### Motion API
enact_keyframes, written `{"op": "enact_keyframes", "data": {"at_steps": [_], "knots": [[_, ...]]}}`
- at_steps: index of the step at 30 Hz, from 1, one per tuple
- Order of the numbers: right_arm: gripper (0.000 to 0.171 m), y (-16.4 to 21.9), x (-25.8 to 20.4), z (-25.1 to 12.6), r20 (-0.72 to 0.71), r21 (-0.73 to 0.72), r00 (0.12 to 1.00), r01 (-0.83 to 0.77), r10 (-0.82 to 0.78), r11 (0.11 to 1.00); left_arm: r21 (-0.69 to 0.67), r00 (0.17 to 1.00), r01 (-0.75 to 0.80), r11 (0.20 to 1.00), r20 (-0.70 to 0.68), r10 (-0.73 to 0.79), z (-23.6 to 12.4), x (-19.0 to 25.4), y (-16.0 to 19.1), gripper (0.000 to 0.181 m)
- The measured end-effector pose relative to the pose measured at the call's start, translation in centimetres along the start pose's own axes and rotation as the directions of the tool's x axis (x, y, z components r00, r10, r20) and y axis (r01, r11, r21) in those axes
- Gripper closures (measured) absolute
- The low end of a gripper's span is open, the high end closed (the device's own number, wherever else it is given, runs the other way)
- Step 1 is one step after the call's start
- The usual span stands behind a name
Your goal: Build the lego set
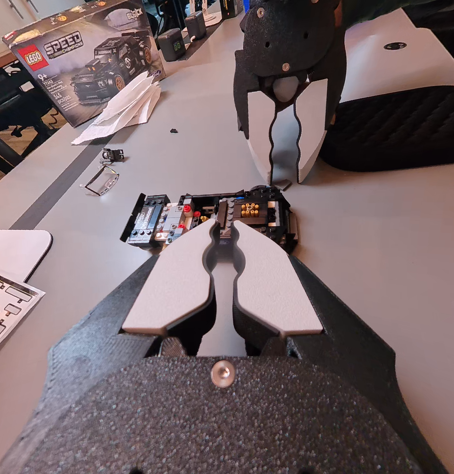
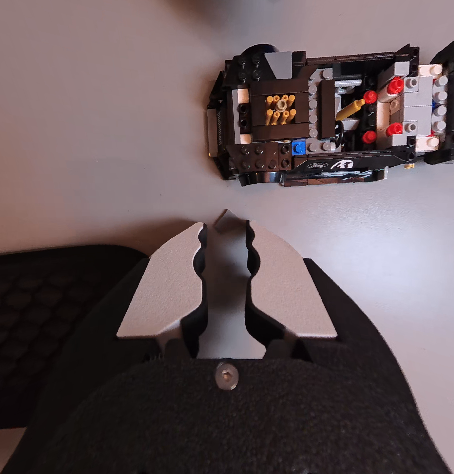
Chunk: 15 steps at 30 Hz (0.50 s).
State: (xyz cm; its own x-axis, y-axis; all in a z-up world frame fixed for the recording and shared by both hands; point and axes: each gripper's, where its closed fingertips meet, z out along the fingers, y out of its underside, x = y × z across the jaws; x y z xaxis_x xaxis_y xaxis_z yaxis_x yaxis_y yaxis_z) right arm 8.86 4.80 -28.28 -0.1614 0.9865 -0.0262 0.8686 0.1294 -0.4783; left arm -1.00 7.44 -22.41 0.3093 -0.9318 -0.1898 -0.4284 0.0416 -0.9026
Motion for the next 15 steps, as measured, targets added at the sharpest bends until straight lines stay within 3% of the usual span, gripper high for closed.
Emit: {"op": "enact_keyframes", "data": {"at_steps": [15], "knots": [[0.15,0.1,-1.4,-0.1,0.013,0.024,0.997,-0.078,0.077,0.997,-0.005,1.0,-0.008,1.0,-0.005,0.008,0.1,0.1,0.0,0.174]]}}
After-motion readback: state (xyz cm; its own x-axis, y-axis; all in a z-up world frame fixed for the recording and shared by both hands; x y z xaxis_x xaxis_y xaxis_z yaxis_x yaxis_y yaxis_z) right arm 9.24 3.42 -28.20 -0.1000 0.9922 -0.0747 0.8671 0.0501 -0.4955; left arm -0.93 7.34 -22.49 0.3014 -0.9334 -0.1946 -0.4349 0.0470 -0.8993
